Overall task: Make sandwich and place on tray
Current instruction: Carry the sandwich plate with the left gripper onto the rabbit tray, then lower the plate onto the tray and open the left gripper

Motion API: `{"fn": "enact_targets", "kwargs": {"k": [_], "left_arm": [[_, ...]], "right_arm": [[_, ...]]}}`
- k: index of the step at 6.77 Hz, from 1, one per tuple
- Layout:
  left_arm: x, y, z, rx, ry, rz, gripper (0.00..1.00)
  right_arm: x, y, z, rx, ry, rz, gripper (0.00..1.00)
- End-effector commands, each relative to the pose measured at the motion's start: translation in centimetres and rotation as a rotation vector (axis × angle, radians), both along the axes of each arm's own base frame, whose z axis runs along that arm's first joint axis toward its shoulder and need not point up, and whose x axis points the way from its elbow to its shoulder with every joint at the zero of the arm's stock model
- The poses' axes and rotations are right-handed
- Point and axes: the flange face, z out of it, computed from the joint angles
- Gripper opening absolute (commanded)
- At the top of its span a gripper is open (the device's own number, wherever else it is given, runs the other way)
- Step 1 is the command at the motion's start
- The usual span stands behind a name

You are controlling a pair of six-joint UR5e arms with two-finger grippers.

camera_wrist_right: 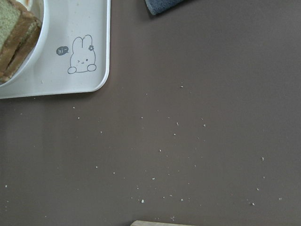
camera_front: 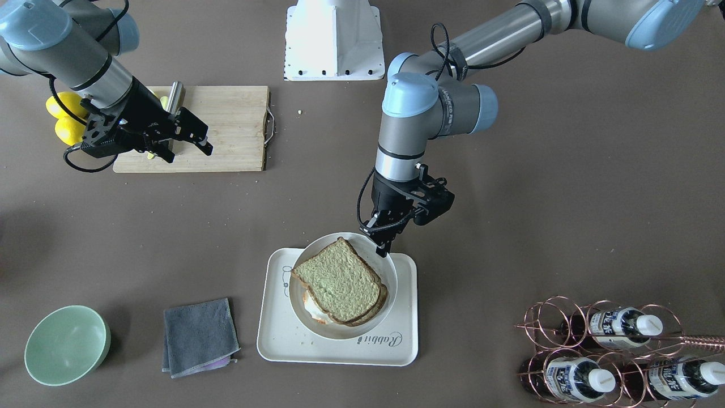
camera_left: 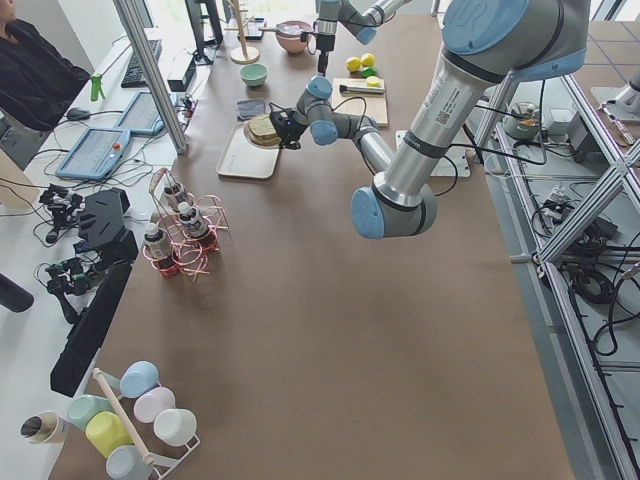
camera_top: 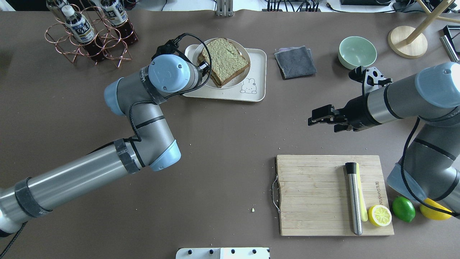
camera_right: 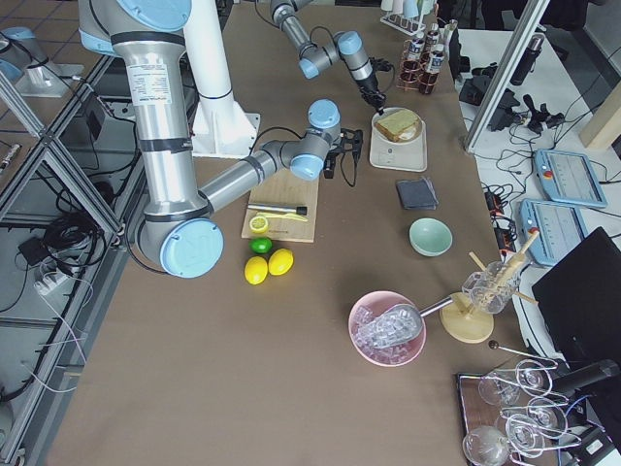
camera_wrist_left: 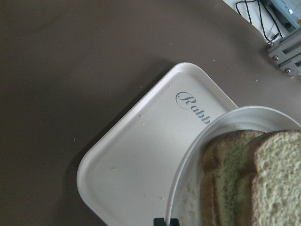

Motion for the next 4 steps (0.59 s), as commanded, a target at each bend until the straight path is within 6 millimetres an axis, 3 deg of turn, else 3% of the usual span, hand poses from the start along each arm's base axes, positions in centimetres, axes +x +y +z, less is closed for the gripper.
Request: {"fn": "enact_targets", "kwargs": {"k": [1, 3, 4], "left_arm": [[1.72, -1.8, 3.12, -0.006, -0.006, -0.011, 0.0], [2.33, -1.32, 2.4, -0.001, 0.002, -0.002, 0.0], [2.23, -1.47, 2.46, -0.012, 0.008, -0.019, 0.17]], "right_arm": [[-0.03, -0.16, -0.02, 0.002, 0.003, 0.006, 1.0], [-0.03, -0.89, 0.1, -0.001, 0.004, 0.011, 1.0], [-0.03, -1.01, 0.17, -0.002, 0.006, 0.012, 1.0]]}}
